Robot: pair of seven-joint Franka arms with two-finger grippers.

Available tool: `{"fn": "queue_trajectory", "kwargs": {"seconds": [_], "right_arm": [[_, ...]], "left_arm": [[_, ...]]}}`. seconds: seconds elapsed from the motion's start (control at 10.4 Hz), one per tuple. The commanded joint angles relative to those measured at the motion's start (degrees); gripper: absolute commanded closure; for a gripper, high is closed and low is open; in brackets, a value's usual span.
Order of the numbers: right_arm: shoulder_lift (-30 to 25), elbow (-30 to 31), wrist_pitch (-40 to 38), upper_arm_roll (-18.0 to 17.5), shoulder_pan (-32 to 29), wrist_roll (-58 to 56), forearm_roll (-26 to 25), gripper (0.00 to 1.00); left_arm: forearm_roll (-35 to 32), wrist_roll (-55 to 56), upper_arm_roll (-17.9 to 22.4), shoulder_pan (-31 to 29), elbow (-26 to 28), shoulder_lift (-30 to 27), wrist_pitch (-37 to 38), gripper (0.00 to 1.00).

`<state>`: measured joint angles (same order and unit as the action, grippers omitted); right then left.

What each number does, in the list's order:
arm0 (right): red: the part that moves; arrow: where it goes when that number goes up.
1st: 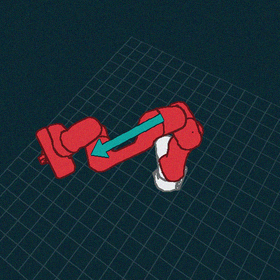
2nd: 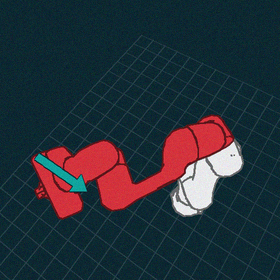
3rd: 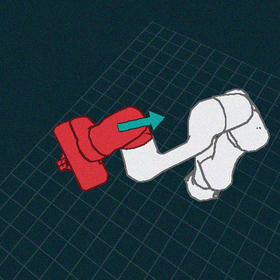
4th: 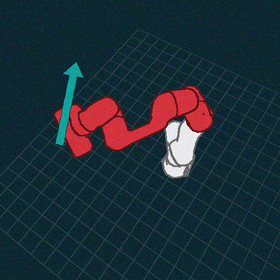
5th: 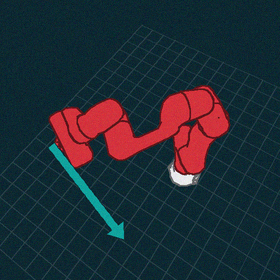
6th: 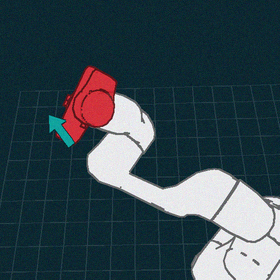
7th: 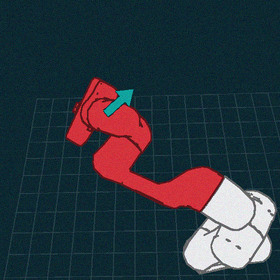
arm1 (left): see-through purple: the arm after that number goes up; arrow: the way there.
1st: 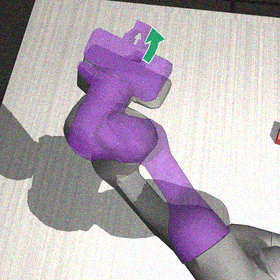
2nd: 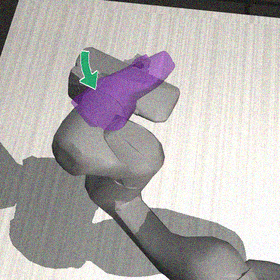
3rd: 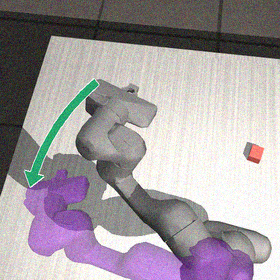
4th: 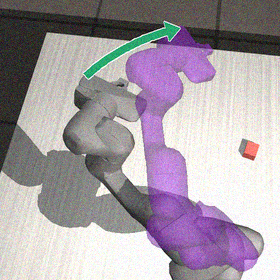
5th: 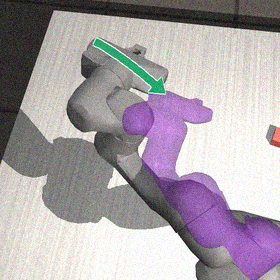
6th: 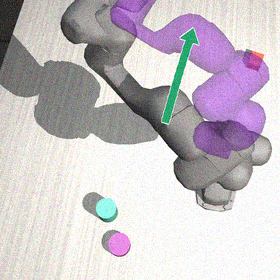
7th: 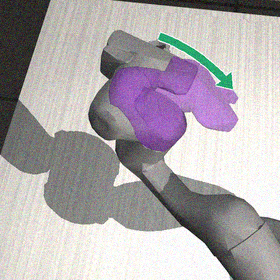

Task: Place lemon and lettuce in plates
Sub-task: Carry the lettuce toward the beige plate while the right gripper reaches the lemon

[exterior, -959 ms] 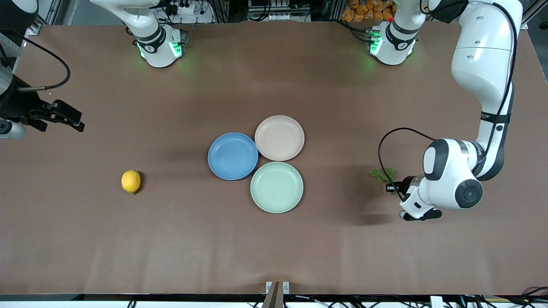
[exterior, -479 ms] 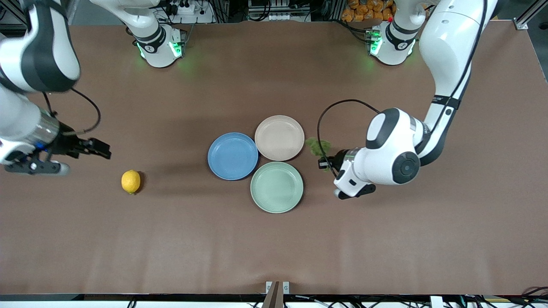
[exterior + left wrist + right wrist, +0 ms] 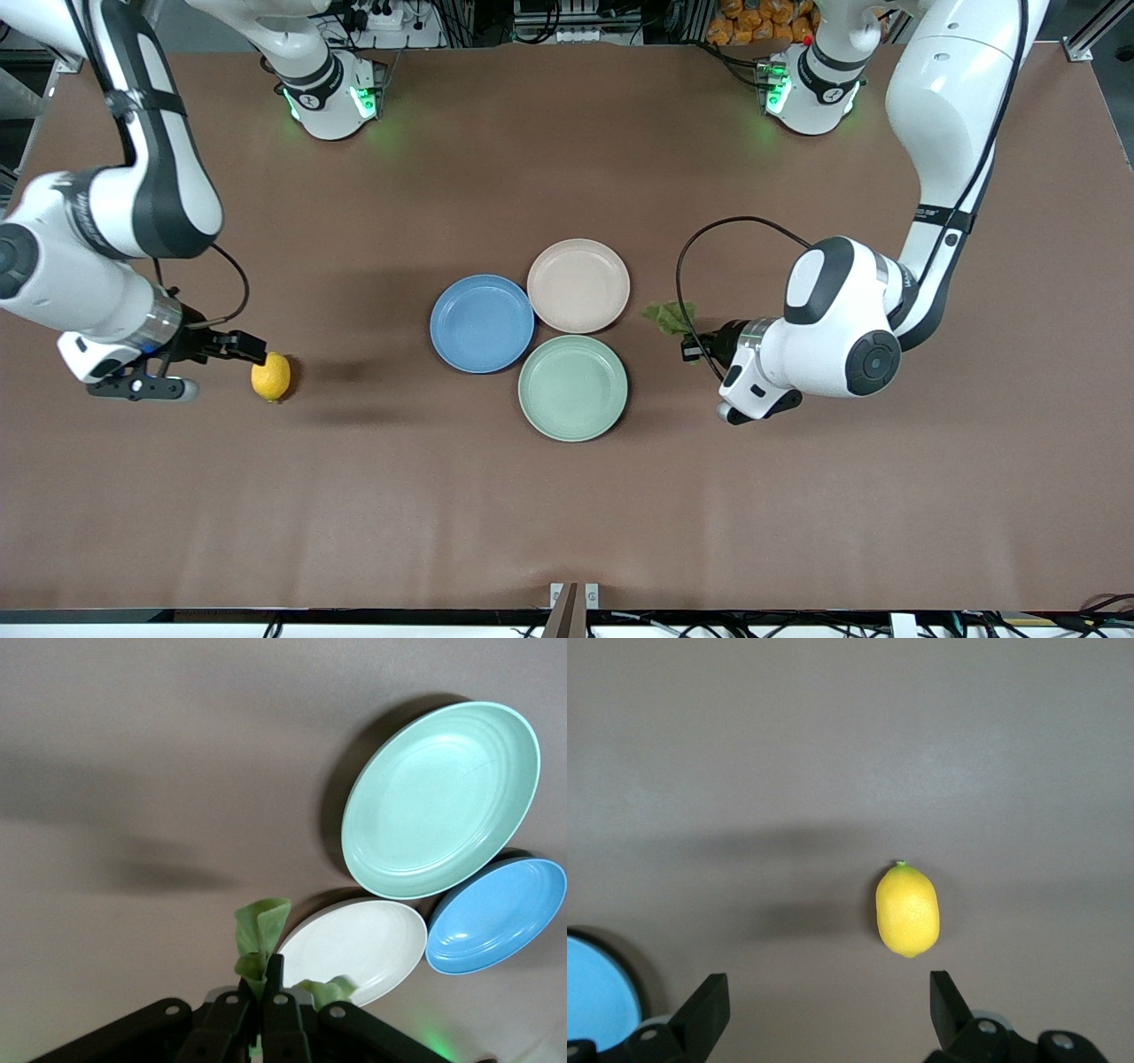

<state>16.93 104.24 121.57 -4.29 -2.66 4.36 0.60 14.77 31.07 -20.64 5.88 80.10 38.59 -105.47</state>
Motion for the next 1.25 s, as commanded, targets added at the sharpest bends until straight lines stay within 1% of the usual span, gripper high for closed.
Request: {"fn": "queue_trajectory", "kwargs": {"seconds": [0.0,0.1,0.29,0.38,0.48,0.58,0.67,0.77,0.96,1.15], "right_arm": [[1.26,0.97,2.70,-0.55,-0.59,0.21,-1.21,0.00],[2.40,0.97,3.58,-0.55,-0.59,0.21,-1.30,0.00],[3.55,0.97,4.38,-0.55,-0.59,0.21,-1.39,0.00],[3.90,1.05,4.90,-0.55,-0.59,0.21,-2.26,0.00],[4.51,2.10,6.21,-0.46,-0.68,0.21,-4.79,0.00],[4.60,4.46,10.05,-0.20,-0.85,0.21,-6.91,0.00],[5.48,5.79,13.14,-0.02,-1.55,0.04,-7.63,0.00],[6.53,6.06,14.30,-0.02,-1.65,0.04,-7.81,0.00],[8.90,6.94,17.72,0.07,-1.82,0.04,-9.12,0.00],[10.66,9.13,23.60,0.24,-2.79,-0.05,-10.96,0.00]], "left_arm": [[1.58,0.82,-0.10,0.88,0.41,-0.79,0.53,1.00],[1.49,3.18,-0.45,1.40,0.49,-0.80,0.53,1.00],[1.84,6.09,-0.46,5.43,0.50,-0.71,-0.08,1.00],[1.75,8.89,-0.37,7.28,0.50,-0.71,-0.26,1.00],[1.41,11.35,-0.37,8.78,0.76,-0.53,-1.91,1.00],[1.32,14.07,-0.02,12.01,1.98,-0.36,-4.02,1.00],[-0.86,16.28,0.94,15.00,2.25,0.08,-5.08,1.00],[-3.15,17.43,1.03,15.47,2.25,1.04,-5.53,1.00],[-3.78,18.32,1.21,16.61,4.44,1.58,-7.89,1.00],[-6.50,21.12,1.21,17.05,5.24,2.45,-8.26,1.00]]}}
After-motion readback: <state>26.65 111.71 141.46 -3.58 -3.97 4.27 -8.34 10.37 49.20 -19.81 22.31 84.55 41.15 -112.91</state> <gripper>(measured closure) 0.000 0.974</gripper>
